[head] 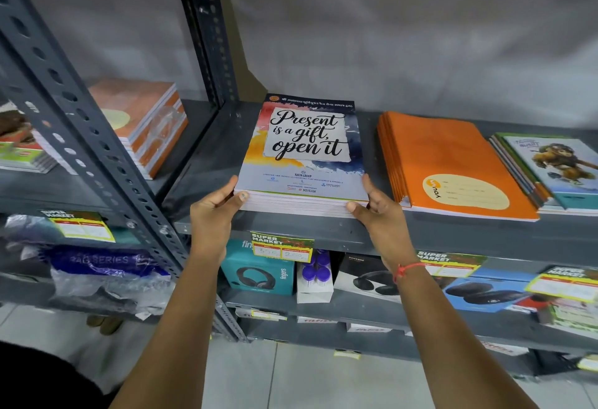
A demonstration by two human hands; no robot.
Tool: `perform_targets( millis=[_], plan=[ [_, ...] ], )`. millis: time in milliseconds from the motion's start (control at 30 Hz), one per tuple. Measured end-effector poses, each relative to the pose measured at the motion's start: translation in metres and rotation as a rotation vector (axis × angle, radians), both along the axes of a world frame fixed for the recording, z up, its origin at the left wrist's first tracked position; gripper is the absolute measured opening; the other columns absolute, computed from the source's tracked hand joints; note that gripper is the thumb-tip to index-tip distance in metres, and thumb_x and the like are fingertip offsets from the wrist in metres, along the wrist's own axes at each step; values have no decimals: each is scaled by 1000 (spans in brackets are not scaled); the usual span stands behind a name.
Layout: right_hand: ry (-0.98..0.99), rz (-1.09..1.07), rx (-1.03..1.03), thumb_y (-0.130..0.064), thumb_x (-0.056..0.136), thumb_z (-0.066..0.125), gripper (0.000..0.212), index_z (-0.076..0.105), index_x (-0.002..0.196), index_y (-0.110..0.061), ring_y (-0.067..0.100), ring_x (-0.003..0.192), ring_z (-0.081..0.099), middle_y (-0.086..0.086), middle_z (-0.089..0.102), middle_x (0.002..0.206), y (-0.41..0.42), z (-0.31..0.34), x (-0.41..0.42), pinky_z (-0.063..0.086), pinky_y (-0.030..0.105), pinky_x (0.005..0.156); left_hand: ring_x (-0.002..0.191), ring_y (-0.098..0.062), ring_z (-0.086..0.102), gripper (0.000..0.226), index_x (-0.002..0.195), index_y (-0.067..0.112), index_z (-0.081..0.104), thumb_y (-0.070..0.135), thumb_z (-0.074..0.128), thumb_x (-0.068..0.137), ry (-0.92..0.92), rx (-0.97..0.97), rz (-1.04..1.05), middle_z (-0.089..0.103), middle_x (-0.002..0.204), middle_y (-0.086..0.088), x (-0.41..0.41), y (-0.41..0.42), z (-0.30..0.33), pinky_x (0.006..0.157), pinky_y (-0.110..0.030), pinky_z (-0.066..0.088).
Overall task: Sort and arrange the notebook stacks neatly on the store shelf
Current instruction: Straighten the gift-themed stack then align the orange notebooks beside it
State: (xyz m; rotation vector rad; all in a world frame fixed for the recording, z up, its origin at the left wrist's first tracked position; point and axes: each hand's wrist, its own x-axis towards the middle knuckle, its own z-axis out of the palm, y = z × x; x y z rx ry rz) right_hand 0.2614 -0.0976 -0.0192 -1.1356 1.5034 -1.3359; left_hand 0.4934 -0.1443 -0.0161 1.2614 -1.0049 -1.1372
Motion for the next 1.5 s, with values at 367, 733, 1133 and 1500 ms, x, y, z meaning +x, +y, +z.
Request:
perform_targets(
  millis=[367,733,1133,1500],
  plan=[
    [272,17,50,-16,90,55,54,38,142,-14,17,126,52,5,57,135,17,20,-2,39,27,106,123,-14,50,45,130,9,52,14,60,86,8,39,123,54,135,-3,-17,23,24,104,-23,36],
    [95,-665,-318,-12,93,52,27,63,118,-11,7,111,58,7,63,124,81,45,-133,41,4,88,130,-26,48,51,135,17,45,20,59,86,-326,-249,-199,46,142,-4,-203,89,35,109,-39,40],
    [174,-91,83,-73,68,42,87,36,142,-27,17,129,48,-3,51,141,61,9,-214,35,42,111,124,-19,50,43,131,9,50,7,52,89,70,82,-85,54,136,-10,-259,70,14,112,-33,33],
    [-26,49,-30,-8,81,67,71,36,144,-13,12,123,54,-5,57,131,70,5,-233,39,33,109,118,-18,51,54,137,8,42,-7,50,86,190,84,-291,75,86,21,-238,63,10,112,-32,30]
  ],
)
